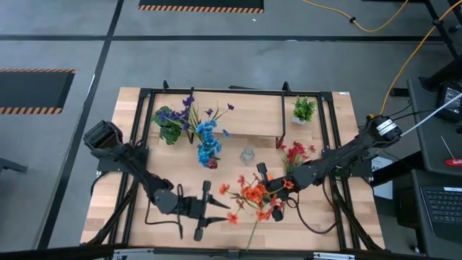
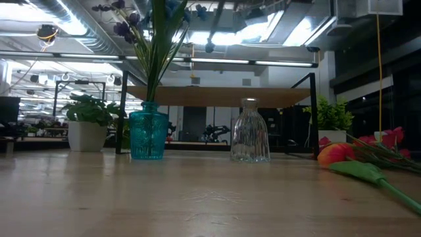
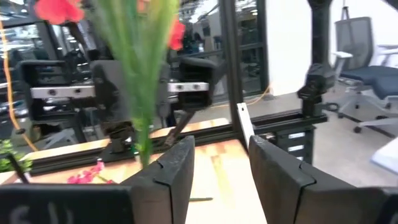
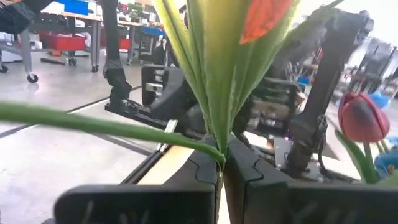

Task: Pick and place flowers into a vace then onto a shelf
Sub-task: Put the red orange flowers into the transparent vase

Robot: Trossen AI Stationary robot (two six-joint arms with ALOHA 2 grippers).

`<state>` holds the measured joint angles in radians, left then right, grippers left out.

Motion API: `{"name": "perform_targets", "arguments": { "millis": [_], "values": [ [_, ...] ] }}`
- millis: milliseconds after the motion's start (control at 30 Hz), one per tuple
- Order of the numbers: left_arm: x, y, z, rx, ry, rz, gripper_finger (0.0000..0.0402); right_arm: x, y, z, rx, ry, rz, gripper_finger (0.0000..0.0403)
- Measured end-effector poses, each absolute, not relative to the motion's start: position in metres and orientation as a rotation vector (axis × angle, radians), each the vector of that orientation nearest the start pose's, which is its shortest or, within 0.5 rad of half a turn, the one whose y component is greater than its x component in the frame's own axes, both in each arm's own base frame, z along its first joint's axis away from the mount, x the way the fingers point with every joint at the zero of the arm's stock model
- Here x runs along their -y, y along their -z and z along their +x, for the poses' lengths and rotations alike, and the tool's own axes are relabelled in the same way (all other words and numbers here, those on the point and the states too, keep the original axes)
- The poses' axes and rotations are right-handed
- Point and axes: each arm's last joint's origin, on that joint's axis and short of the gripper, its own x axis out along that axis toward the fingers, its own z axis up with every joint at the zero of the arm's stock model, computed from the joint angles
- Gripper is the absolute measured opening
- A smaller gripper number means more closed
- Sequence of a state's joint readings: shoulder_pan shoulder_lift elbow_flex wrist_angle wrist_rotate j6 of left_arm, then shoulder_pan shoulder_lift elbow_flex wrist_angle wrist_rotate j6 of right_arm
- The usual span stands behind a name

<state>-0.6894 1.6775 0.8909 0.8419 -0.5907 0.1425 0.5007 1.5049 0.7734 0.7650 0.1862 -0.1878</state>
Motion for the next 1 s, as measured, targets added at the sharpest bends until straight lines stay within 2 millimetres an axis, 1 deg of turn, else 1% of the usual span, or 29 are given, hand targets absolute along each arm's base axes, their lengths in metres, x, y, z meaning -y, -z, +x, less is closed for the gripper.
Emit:
{"name": "perform_targets", "arguments": {
  "millis": [100,200,300,433,500,533,733,1000],
  "values": [
    [0.222,-0.238,0.277,0.032,0.091,0.124,0.0135,-0.145,-0.257,0.279,0.030,-0.308,-0.162,0.0004],
    [0.229,-0.234,0.270,-0.005,0.053,0.140,0.0116,-0.136,-0.267,0.271,-0.011,-0.296,-0.160,0.0004],
    [0.234,-0.230,0.264,-0.042,0.014,0.120,0.0086,-0.124,-0.278,0.262,-0.039,-0.271,-0.154,0.0004],
    [0.236,-0.225,0.261,-0.084,0.006,0.083,0.0036,-0.107,-0.291,0.253,-0.054,-0.226,-0.165,0.0004],
    [0.236,-0.223,0.261,-0.093,0.004,0.049,0.0012,-0.098,-0.294,0.249,-0.055,-0.175,-0.174,0.0004],
    [0.236,-0.223,0.261,-0.098,0.002,0.034,0.0007,-0.093,-0.294,0.247,-0.058,-0.151,-0.176,0.0004],
    [0.234,-0.219,0.262,-0.127,-0.011,0.011,0.0001,-0.070,-0.284,0.235,-0.066,-0.080,-0.159,0.0004],
    [0.232,-0.219,0.263,-0.130,-0.022,0.013,0.0005,-0.046,-0.276,0.231,-0.053,0.014,-0.142,0.0004]
  ]
}}
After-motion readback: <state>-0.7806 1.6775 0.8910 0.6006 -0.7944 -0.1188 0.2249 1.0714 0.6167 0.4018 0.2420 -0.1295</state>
